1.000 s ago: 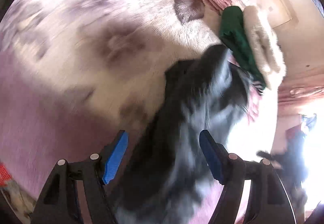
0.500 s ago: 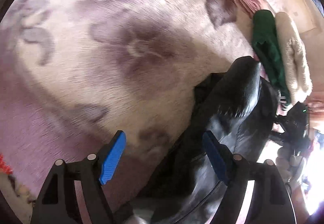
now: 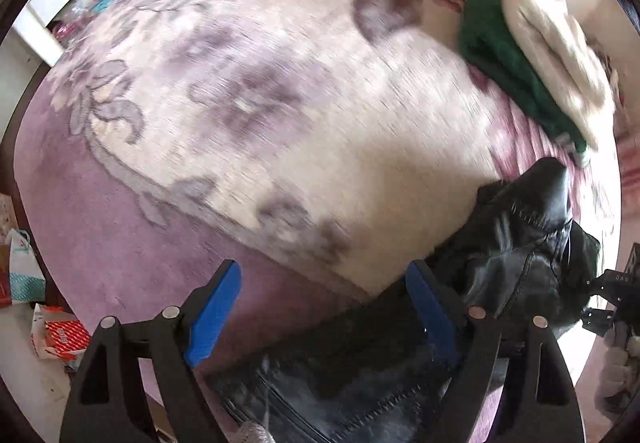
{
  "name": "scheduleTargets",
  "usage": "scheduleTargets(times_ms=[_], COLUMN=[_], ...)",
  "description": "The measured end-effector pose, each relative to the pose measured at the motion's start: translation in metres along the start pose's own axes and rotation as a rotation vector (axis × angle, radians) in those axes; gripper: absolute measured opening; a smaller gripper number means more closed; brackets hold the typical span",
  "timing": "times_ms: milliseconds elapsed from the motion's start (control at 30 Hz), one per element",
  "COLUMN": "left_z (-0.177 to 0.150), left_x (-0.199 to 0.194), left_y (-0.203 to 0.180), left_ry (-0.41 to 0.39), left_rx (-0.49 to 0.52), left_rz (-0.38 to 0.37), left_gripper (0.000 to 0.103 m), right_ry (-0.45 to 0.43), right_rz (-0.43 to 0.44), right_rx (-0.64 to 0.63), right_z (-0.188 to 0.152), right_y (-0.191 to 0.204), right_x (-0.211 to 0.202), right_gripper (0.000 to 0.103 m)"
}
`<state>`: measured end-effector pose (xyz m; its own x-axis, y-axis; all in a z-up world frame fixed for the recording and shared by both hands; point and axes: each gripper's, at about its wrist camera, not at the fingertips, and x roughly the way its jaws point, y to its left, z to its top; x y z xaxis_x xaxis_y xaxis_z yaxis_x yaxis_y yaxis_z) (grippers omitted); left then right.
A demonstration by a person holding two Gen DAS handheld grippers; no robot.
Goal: Fold large clothes
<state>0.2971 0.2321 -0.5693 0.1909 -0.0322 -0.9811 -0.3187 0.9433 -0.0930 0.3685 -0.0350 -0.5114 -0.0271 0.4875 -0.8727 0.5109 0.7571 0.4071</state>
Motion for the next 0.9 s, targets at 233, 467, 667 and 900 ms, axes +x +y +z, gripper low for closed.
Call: scheduleTargets(times_ms=[233, 467, 667, 900], left_z=[-0.036, -0.033, -0.033, -0.03], left_x=[0.037, 0.085, 0.085, 0.084], left_y=[-0.041, -0.022, -0.019, -0.01], left_ry=[0.08, 0.152, 0.13, 0.136], left_rx=[0.016, -0.131, -0.127, -0.145], left_rz=[0.017, -0.026, -0.021, -0.036], left_gripper=[0.084, 0.088, 0.088, 0.088], right_ry=[-0.078, 0.006, 0.093, 0.128], right_rz=[-0.232, -0.234, -0.348, -0.332], right_rx=[-0.248, -0.702, -0.738, -0.666], right_z=[-0.028, -0.043, -0.017, -0.008], right_y=[0.025, 0.169, 0.217, 0.217], right_x=[-0.072, -0.009, 0.097, 0.088], right_gripper=[0.042, 0.042, 0.041, 0.041])
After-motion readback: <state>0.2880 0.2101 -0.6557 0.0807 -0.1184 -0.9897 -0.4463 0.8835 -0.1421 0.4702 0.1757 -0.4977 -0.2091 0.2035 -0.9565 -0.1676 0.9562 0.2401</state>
